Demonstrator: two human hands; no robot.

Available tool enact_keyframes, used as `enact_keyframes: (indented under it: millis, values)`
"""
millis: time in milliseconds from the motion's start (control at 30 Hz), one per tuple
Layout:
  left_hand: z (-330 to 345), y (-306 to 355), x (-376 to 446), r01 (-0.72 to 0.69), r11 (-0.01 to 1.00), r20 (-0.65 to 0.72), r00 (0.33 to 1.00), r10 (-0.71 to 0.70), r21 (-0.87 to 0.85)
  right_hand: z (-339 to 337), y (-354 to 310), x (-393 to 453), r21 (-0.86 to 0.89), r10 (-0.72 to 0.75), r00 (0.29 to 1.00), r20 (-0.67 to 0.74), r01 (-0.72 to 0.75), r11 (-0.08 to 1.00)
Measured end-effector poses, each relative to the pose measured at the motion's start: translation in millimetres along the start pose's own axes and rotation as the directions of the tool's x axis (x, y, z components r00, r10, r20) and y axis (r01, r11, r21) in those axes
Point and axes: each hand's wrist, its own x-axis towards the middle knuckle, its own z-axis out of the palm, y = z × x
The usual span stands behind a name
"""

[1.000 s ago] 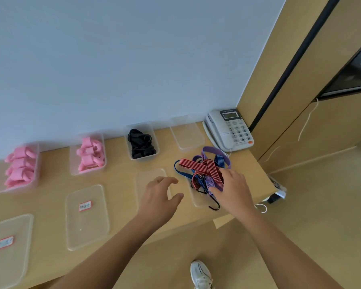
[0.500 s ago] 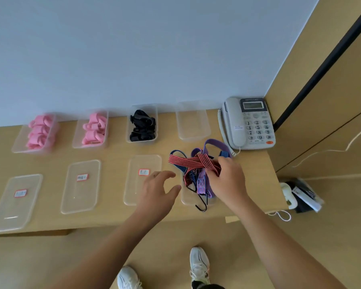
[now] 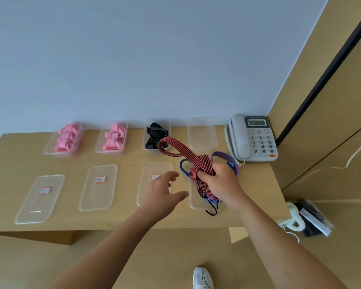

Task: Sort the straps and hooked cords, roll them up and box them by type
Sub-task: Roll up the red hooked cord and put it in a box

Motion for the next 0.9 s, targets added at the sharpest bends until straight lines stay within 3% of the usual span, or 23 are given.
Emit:
enact_keyframes:
  millis: [167, 367, 467, 733, 900]
  values:
    - [2, -12, 0, 0.02, 0.998, 0.095, 0.995, -0.014, -0.055, 10, 0, -9, 0.129, 0.097, 0.994, 0.043, -0.102, 0.986]
    - [25, -12, 14, 0.015, 0.988, 0.159, 0.987, 0.01, -0.155, 13, 5, -11, 0.136, 0.147, 0.988, 0.048, -0.152, 0.979]
    - [35, -9, 21, 0.041, 0.981, 0.115, 0.993, -0.019, -0.19, 7, 10, -6, 0.144, 0.164, 0.985, 0.044, -0.169, 0.975]
    - [29, -9, 43, 0.121, 0.946, 0.031, 0.993, -0.117, -0.301, -24, 32, 21, 0.36, 0.303, 0.952, -0.053, -0.265, 0.895]
    - [30, -3, 52, 0.2, 0.844, 0.034, 0.977, -0.211, -0.497, -27, 43, 30, 0.467, 0.357, 0.934, -0.038, -0.299, 0.832]
